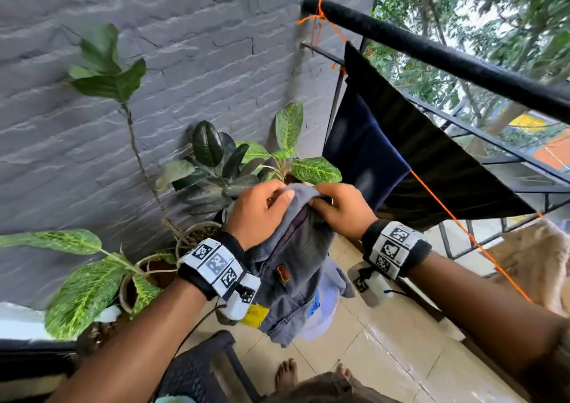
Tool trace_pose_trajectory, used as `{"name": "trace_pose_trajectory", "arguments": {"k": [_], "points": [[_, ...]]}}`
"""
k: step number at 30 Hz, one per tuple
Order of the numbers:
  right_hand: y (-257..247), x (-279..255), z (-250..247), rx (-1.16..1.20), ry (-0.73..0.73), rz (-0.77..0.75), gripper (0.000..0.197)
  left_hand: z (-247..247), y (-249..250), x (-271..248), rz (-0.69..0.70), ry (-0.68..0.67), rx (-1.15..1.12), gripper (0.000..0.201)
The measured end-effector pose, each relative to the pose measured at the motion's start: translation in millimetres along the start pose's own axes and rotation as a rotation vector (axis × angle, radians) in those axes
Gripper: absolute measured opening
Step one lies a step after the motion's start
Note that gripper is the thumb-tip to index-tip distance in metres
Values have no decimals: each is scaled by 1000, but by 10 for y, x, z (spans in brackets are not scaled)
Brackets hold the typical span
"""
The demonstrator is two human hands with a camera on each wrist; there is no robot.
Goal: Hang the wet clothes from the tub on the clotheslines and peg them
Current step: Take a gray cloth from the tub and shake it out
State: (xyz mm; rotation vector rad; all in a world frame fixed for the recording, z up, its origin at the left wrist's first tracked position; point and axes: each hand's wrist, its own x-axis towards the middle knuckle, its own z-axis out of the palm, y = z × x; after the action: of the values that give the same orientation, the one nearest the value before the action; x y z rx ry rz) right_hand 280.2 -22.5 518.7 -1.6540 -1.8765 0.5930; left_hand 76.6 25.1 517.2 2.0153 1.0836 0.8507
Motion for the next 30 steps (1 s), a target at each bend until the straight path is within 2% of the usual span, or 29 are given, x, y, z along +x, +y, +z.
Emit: {"name": "trace_pose_trajectory", "arguments": {"k": [4,5,8,9,12,14,18,20,22,25,27,29,30], "points": [[-255,172,-146,47,-23,-82,13,-150,-73,-72,-75,-90,-219,36],[-304,187,-186,48,-25,-119,14,-162,-168,-111,-125,-149,-199,46],[-372,168,-295,85,-56,-179,18,-131,-527,-297,-322,-352,-40,94],[-378,148,-323,101,-71,-186,18,-91,-640,-355,-358,-394,-41,103],[-372,74,-370,93,-111,-208,16,17,-771,-451,-371,-459,-121,88],[-309,57,-398,88,-117,-174,17,62,-736,-423,-359,-481,-85,82],[63,53,-445,-3,-28,2,20,100,-570,-311,-324,-460,174,47],[273,-12,-403,-49,41,99,19,148,-451,-301,-279,-454,255,40],[420,-100,-318,-63,81,190,21,211,-396,-293,-261,-421,263,35],[475,-259,-199,25,79,335,40,278,-323,-230,-293,-373,150,22],[457,-382,-92,-20,66,309,48,329,-252,-194,-326,-350,70,26],[422,-521,47,-45,66,227,45,396,-233,-164,-418,-289,-8,42],[363,-601,106,-17,12,221,43,420,-233,-161,-468,-251,-53,47]]}}
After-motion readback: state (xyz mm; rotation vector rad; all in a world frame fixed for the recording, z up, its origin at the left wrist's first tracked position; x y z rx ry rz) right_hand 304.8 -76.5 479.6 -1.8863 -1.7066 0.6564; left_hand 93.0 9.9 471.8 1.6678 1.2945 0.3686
